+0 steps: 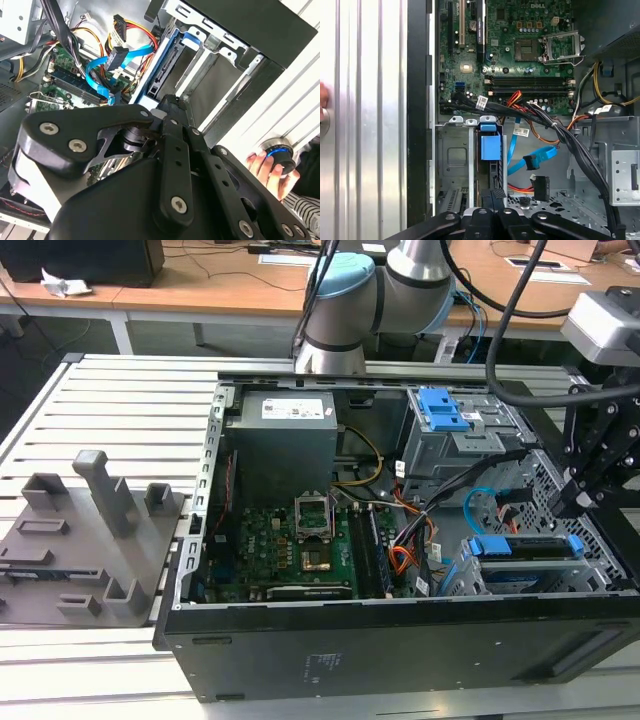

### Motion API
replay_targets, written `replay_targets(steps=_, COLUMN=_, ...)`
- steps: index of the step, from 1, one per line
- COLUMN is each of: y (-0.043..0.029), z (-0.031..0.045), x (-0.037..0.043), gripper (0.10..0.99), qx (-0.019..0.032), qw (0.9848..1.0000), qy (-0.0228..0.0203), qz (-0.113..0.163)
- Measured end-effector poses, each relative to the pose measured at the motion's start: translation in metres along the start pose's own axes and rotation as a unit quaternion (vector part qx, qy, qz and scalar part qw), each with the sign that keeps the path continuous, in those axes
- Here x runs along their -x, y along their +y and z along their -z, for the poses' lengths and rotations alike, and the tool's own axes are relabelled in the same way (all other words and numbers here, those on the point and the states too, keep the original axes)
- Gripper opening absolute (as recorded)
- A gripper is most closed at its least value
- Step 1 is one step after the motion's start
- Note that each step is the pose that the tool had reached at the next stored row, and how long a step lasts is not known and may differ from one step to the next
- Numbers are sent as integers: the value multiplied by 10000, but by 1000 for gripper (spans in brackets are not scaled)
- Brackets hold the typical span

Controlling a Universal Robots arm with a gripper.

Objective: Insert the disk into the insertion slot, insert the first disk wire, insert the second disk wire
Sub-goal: 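Insert the first disk wire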

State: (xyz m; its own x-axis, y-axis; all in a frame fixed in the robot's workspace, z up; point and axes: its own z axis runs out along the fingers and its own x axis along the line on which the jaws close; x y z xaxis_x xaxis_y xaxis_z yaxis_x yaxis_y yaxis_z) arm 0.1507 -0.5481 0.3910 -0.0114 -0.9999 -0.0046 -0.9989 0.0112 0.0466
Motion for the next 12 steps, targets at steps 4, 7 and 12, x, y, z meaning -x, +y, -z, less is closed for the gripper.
replay_targets(steps=4, y=0, z=4, x=0, gripper=114, qx=0, qw=10000, qy=2, qz=0)
replay_targets(steps=7, y=0, z=5, x=0, gripper=235, qx=0, qw=10000, qy=1, qz=0)
replay_targets(steps=12, y=1, z=9, x=17, gripper=361, qx=0, qw=10000, qy=4, qz=0)
